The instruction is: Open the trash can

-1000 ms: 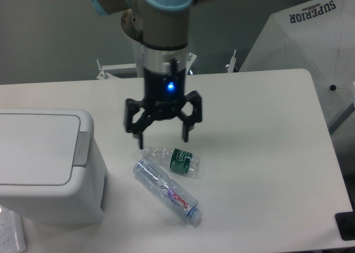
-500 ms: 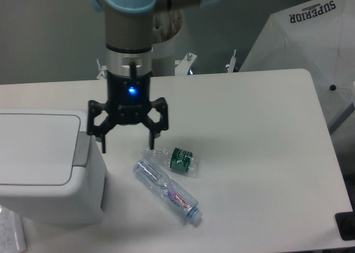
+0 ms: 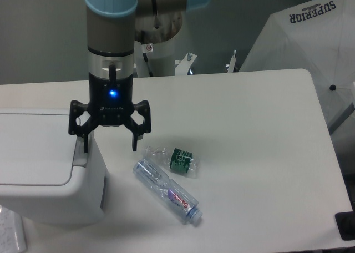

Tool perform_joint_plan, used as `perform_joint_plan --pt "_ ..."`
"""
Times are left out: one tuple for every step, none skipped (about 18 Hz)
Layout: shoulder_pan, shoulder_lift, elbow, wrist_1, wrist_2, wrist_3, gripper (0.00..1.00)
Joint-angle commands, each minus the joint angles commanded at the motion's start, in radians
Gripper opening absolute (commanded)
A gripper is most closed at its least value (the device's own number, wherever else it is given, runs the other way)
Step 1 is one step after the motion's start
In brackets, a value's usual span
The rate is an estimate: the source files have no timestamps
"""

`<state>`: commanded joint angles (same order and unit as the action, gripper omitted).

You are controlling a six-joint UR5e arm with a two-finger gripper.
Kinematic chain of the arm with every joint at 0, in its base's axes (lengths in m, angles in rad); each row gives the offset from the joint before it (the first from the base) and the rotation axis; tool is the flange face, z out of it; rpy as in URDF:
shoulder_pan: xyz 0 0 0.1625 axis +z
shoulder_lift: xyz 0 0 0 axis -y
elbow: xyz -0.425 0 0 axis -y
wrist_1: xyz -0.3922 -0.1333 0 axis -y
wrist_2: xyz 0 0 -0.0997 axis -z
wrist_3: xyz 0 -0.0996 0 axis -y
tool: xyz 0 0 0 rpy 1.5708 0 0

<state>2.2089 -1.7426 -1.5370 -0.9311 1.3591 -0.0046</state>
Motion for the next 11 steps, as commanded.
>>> perform_joint_plan --pt "0.000 -0.002 0.000 0.000 0.000 0.002 1.00" --pt "0.000 -0.003 0.000 0.002 0.000 0.002 1.00" --pt "-0.002 -0.005 0.000 0.002 0.000 0.002 1.00" --pt "-0.002 -0.005 -0.005 0.002 0.000 0.002 1.00" --pt "-0.002 -0.005 -0.009 0.002 0.000 0.002 1.00" --pt "-0.002 -0.005 -0.012 0.006 0.000 0.002 1.00" --pt "-0.002 -0.005 -0.012 0.014 0.000 0.000 1.00" --pt "-0.002 -0.005 -0.012 0.021 0.000 0.000 1.00" --pt "-0.002 -0.005 -0.012 0.021 0.000 0.000 1.00" --pt "-0.002 -0.005 -0.014 0.021 0.000 0.002 1.00" --pt "-0.002 -0.005 -0.017 0.021 0.000 0.003 1.00"
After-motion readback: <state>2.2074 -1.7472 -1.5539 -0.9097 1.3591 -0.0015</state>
